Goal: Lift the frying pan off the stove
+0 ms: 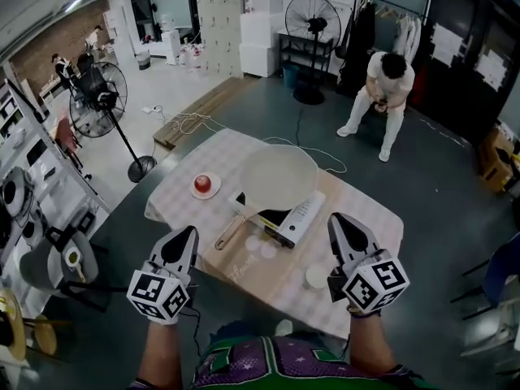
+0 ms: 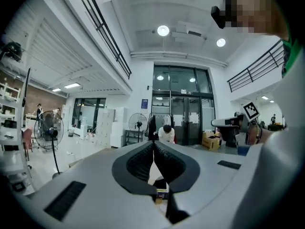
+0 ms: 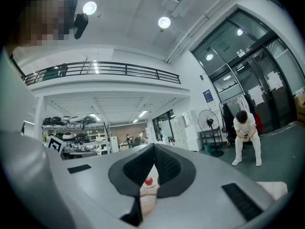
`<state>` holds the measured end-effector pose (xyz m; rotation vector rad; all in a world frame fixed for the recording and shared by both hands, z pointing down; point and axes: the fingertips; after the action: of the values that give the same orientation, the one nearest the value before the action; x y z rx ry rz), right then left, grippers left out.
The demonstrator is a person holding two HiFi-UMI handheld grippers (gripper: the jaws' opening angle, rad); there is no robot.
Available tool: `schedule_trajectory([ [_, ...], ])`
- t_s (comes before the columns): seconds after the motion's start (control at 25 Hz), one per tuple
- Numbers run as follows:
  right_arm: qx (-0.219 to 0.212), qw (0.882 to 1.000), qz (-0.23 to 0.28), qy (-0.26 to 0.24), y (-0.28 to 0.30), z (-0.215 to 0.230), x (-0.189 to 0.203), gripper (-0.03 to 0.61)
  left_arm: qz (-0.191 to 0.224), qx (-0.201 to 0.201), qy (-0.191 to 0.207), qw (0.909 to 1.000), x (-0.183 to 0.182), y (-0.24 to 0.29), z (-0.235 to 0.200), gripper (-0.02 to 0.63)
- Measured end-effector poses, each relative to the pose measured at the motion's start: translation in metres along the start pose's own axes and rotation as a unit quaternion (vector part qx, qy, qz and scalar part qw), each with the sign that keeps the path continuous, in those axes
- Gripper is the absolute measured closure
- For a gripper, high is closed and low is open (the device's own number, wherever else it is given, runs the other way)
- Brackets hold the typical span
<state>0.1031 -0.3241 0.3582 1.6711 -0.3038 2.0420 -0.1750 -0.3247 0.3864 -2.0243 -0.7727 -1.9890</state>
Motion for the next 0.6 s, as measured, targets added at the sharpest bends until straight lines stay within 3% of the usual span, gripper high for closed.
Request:
schedule_trajectory([
  [0.12,-0.004,1.000,-0.006,0.003,0.014,0.015,0.003,0.572,-0.021,0.009,0.007,0.9997,0.001,0.032,0.001,0.589],
  [0.24,0.007,1.000,-0.008,0.011,0.026,0.025,0.007,0.572,-0.047,0.051,0.008,0.9976,0.008,0.056,0.005,0.565],
  [0.36,0.010,1.000,-0.006,0.007,0.037,0.027,0.004,0.572,-0.080,0.099,0.027,0.9916,0.014,0.080,0.011,0.351],
  [0.44,0.009,1.000,-0.005,0.011,0.044,0.029,0.002,0.572,-0.092,0.097,0.038,0.9903,0.021,0.099,0.008,0.237],
  [0.6,-0.002,1.000,-0.008,0.029,0.052,0.024,0.014,0.572,-0.135,0.092,0.047,0.9854,0.053,0.131,0.002,0.183],
])
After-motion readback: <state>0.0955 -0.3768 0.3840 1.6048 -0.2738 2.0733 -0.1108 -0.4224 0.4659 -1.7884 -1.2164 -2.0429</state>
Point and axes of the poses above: the fingertips, and each gripper's own axes: y forward along the fingers, z to its right, x out of its underside, and after that the axes turned 8 degrees about -z, right-handed
